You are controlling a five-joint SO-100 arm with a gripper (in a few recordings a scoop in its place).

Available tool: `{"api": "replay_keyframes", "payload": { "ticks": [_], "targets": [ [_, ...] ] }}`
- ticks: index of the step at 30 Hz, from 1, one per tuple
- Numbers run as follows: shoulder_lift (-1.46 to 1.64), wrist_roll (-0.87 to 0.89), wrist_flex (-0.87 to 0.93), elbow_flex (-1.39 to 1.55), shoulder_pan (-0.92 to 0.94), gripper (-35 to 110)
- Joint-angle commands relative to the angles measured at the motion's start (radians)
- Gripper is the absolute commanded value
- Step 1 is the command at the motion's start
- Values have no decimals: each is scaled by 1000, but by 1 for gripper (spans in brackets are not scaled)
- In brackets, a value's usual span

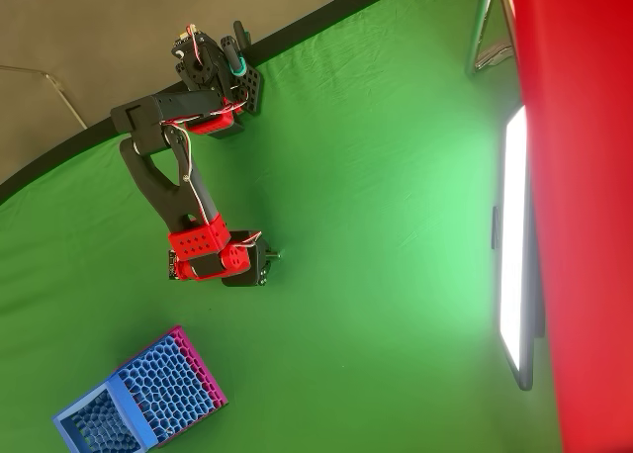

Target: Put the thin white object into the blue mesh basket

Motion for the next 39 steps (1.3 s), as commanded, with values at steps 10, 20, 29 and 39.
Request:
{"api": "replay_keyframes", "payload": {
  "ticks": [10, 20, 29, 39],
  "targets": [
    [-31, -14, 9, -46, -23, 13],
    [-58, -11, 9, -67, -20, 13],
    [-71, -5, 9, -75, -20, 11],
    [-74, 8, 9, -75, -15, 6]
  ]
}}
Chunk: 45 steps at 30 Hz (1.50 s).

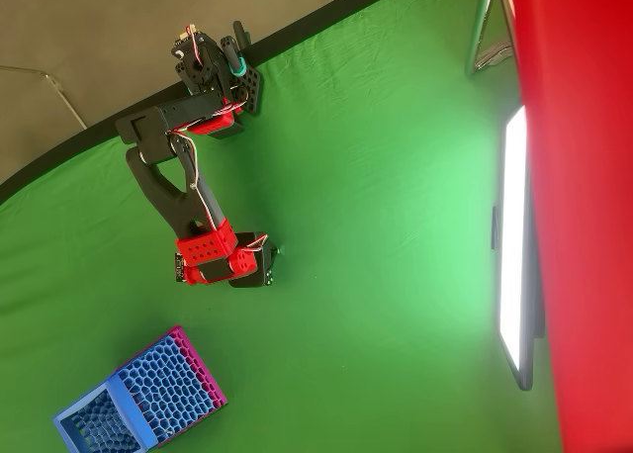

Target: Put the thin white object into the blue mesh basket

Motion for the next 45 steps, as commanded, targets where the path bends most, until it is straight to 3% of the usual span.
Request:
{"api": "replay_keyframes", "payload": {
  "ticks": [1, 24, 45],
  "targets": [
    [3, 11, 2, -35, 0, 6],
    [106, 2, 52, -118, 6, 6],
    [201, -95, 144, -514, 38, 7]
  ]
}}
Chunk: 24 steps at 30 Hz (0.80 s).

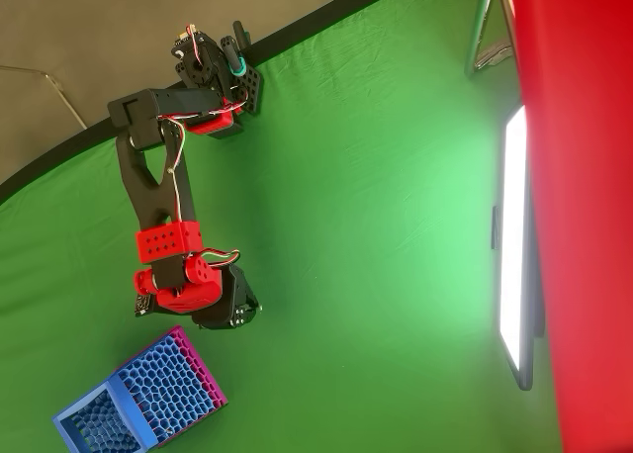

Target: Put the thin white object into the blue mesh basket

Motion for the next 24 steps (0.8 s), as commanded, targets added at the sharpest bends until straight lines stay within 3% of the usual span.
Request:
{"api": "replay_keyframes", "payload": {
  "ticks": [1, 24],
  "targets": [
    [64, -31, 3, -89, 15, 7],
    [3, -89, -31, -551, 117, 6]
  ]
}}
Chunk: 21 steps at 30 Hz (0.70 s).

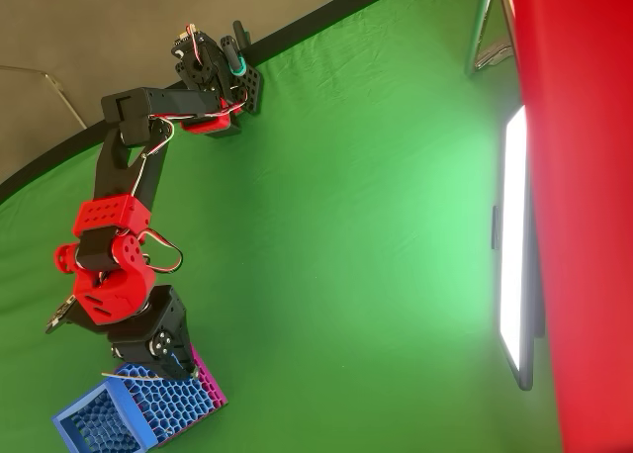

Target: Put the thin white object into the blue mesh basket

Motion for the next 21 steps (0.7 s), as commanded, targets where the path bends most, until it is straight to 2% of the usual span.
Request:
{"api": "replay_keyframes", "payload": {
  "ticks": [1, 14, 21],
  "targets": [
    [-11, -2, -17, -81, 21, 6],
    [-158, 100, -34, -287, 123, 7],
    [-229, 95, -46, -374, 155, 6]
  ]
}}
